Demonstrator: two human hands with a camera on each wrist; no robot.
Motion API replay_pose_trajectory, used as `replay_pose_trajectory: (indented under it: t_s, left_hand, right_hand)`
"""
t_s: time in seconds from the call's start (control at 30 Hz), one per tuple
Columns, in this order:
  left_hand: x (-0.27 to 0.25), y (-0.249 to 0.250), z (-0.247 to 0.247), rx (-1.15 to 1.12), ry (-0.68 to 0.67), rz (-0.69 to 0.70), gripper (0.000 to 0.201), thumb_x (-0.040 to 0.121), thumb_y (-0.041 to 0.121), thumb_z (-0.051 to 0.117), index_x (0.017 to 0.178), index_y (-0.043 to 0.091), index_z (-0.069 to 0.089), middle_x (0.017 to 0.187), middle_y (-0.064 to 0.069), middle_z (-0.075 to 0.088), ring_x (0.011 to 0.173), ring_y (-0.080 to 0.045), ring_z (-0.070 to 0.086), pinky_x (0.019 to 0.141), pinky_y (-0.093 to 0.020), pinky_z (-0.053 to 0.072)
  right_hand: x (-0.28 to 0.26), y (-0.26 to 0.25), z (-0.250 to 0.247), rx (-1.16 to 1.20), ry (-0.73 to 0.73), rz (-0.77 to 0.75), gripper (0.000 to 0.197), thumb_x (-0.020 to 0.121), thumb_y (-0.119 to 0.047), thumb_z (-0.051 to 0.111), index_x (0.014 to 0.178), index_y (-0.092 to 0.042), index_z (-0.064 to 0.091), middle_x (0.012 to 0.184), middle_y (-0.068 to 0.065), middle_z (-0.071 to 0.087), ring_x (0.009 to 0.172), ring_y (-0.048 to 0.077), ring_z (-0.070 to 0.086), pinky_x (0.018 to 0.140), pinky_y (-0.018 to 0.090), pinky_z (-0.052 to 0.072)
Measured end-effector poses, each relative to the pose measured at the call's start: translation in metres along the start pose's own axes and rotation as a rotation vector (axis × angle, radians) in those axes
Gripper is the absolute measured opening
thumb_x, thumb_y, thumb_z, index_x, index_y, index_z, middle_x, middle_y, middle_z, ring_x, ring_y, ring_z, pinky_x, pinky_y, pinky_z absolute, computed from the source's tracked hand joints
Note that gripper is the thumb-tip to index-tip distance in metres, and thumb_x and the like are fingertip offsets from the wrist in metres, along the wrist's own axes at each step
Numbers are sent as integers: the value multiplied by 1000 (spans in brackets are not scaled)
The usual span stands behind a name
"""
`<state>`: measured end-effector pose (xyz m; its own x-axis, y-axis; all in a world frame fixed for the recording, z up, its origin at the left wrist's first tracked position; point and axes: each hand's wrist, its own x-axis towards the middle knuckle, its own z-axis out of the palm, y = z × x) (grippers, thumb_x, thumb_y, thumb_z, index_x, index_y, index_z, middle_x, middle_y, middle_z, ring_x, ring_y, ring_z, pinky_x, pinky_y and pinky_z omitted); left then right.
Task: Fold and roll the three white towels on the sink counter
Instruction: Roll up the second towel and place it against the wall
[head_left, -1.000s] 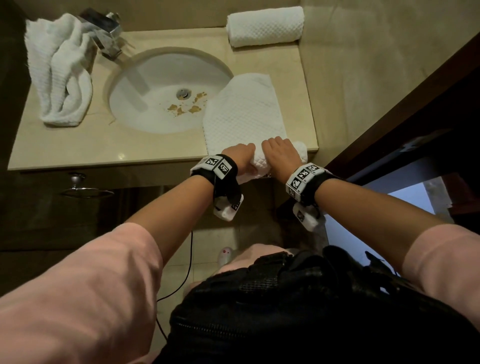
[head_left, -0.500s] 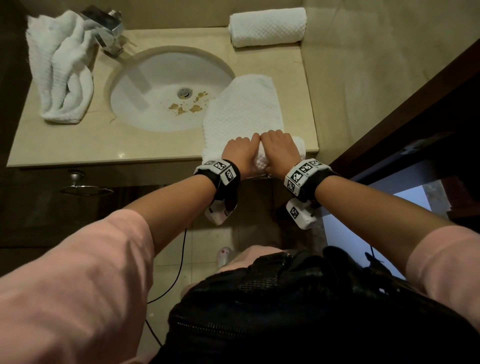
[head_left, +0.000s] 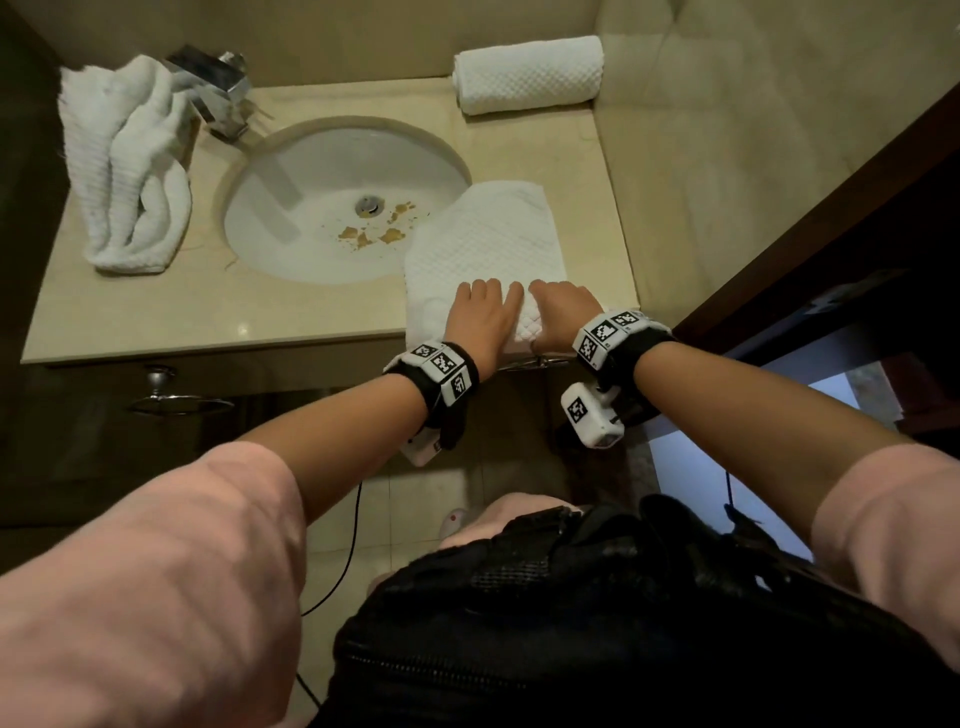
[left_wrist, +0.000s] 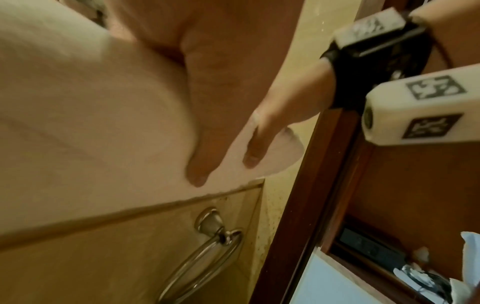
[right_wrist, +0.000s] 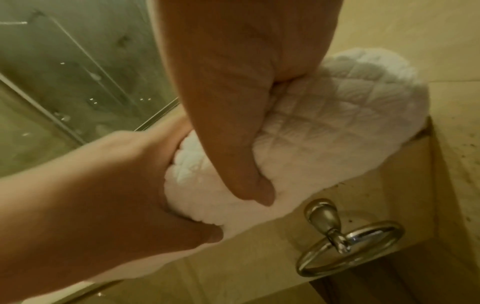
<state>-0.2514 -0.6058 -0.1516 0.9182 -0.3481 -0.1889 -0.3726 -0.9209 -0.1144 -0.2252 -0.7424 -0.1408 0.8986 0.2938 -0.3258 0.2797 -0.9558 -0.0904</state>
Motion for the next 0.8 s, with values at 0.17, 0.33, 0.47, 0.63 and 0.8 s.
replay_pose_trajectory:
  t_s: [0.17, 0.33, 0.47, 0.63, 0.8]
  left_hand:
    - [0, -11, 4, -163, -30, -30, 58, 77, 36, 71, 119, 12, 40, 100, -9, 58, 89, -28, 55, 71, -34, 35]
    - [6, -27, 0, -322, -200, -61, 57, 70, 41, 76, 107, 14, 43, 88, -4, 57, 74, -21, 54, 58, -31, 43]
    - [8, -30, -6, -389, -368, -40, 65, 66, 39, 80, 114, 14, 44, 97, -3, 55, 83, -21, 56, 62, -32, 46]
    - [-8, -13, 9, -213, -105, -53, 74, 73, 28, 75, 133, 13, 35, 123, -11, 47, 107, -30, 52, 85, -36, 40]
    - [-8, -15, 16, -164, -23, -26, 67, 78, 23, 72, 132, 14, 33, 113, -9, 56, 104, -28, 53, 82, -35, 37]
  right_hand:
    - [7, -12, 0, -114, -37, -49, 56, 72, -32, 77, 115, -12, 48, 106, 5, 59, 100, 25, 56, 86, 35, 42]
    - [1, -18, 9, -202, 62, -114, 69, 67, -36, 81, 121, -10, 46, 112, 7, 56, 102, 26, 53, 85, 34, 39]
    - [4, -25, 7, -230, -53, -46, 59, 69, -34, 79, 114, -15, 46, 99, 4, 61, 91, 23, 58, 74, 32, 41]
    - [15, -30, -1, -89, -199, 41, 53, 63, -31, 78, 108, -21, 52, 86, -1, 62, 75, 19, 61, 64, 29, 48]
    - [19, -34, -3, -30, -250, 57, 51, 60, -32, 77, 105, -20, 57, 83, -3, 61, 73, 17, 61, 62, 30, 51]
